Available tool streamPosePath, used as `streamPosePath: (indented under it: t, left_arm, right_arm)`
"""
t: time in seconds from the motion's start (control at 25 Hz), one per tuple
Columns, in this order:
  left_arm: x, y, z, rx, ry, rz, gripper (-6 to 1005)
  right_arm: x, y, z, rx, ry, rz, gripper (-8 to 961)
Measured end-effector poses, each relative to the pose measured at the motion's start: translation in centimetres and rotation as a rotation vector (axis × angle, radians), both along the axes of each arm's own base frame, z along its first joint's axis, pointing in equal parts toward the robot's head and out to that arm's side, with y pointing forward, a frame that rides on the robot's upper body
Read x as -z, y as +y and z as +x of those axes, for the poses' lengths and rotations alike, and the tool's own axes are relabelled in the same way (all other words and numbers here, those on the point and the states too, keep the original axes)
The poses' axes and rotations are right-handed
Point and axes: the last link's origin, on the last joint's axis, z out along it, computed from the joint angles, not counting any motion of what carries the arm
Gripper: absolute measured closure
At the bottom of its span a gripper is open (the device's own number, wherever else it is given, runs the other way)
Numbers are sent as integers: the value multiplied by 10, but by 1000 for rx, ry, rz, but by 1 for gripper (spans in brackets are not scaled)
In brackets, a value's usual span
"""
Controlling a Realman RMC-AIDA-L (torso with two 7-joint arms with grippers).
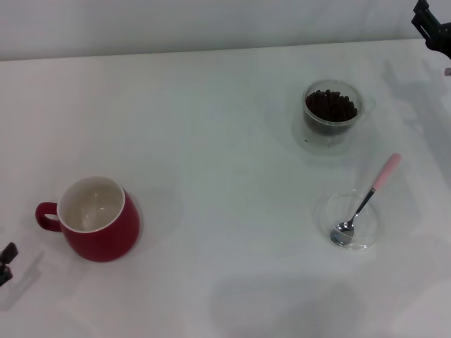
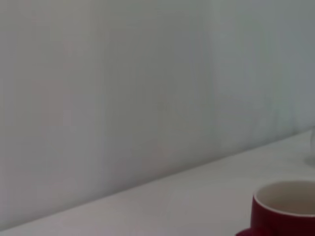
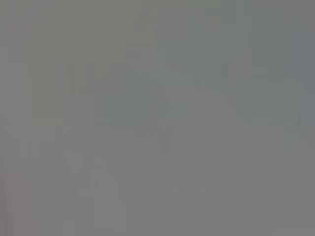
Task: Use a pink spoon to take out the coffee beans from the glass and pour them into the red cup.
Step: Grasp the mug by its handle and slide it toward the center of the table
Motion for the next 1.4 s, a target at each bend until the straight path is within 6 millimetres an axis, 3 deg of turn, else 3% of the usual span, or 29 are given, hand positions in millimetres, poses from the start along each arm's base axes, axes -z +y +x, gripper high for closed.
streamPosePath:
  t: [0.4, 1.4]
  left_arm:
    - [20, 8, 3, 18, 47, -17, 112]
    - [36, 49, 11, 16, 107, -38, 115]
  right_arm:
    - [3, -6, 5, 15, 27, -11, 86]
    - [-1, -4, 6, 15, 29, 4, 86]
